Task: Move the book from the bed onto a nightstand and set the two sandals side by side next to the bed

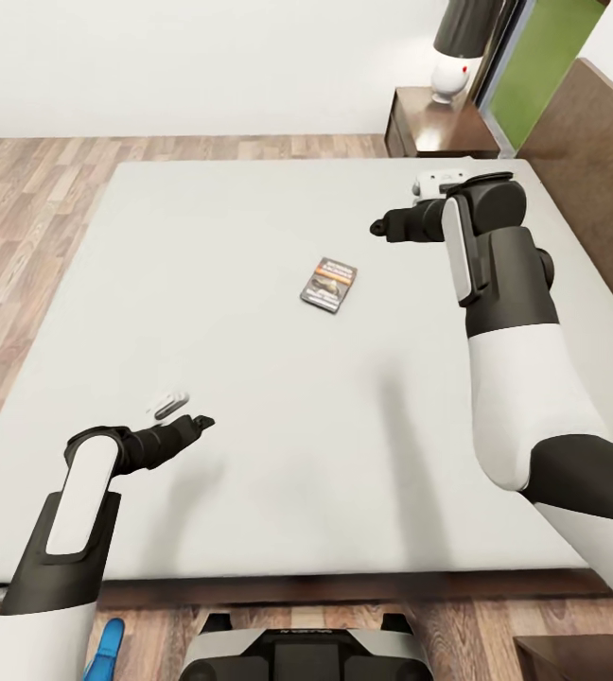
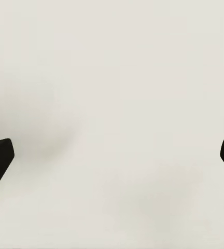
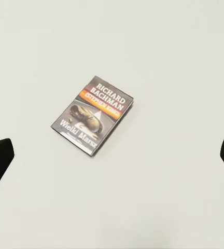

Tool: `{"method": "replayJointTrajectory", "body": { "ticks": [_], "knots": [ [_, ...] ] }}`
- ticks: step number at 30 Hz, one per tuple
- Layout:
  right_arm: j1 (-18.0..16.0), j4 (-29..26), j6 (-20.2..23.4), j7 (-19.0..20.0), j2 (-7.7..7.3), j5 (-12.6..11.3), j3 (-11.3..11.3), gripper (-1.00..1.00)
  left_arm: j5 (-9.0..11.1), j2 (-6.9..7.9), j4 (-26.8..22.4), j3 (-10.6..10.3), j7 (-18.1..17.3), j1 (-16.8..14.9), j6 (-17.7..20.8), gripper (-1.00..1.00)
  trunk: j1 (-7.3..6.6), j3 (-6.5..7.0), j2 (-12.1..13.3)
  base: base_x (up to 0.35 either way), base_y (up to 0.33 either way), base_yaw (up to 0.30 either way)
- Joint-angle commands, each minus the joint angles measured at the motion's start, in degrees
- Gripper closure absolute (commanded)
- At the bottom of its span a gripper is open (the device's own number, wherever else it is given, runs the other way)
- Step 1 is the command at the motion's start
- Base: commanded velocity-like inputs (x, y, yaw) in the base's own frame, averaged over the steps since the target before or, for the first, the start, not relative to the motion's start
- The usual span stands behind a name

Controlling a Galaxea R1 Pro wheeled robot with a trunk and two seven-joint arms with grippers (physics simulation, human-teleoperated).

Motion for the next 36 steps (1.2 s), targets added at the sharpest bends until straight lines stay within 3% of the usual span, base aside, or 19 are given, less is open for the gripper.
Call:
{"method": "replayJointTrajectory", "body": {
  "ticks": [1,13,15,20,25,36],
  "knots": [
    [0.0,-0.1,0.2,0.5,-0.02,0.6,0.0,-1.00,0.6,0.02,0.0,0.0,0.6,-0.1,0.2,-1.00,0.00,-0.07,0.0,0.000,0.000,0.098],
    [-0.1,0.0,-0.1,0.7,-0.21,0.5,0.0,-1.00,0.9,-0.02,0.0,0.0,0.6,-1.9,0.8,-1.00,2.20,-2.01,-4.0,0.000,0.000,0.030],
    [-0.2,0.0,0.0,0.7,-0.22,0.5,-0.1,-1.00,2.1,0.21,0.0,0.2,0.6,-3.2,1.2,-1.00,2.20,-2.05,-4.0,0.000,0.000,0.005],
    [-1.0,1.2,0.2,0.7,-0.07,0.5,-0.3,-1.00,8.0,2.11,0.0,0.2,1.4,-5.8,1.7,-1.00,2.20,-2.33,-4.0,0.000,0.000,0.002],
    [-4.1,6.5,0.2,0.7,0.02,0.6,-0.5,-1.00,10.8,3.49,0.0,0.3,3.2,-8.3,1.9,-1.00,2.20,-2.72,-4.0,0.000,0.000,0.000],
    [-7.0,13.2,-0.7,0.5,0.13,0.6,-0.6,-1.00,12.0,4.15,0.6,0.4,4.0,-12.0,2.1,-1.00,2.20,-3.68,-4.0,0.000,0.000,0.000]
  ]
}}
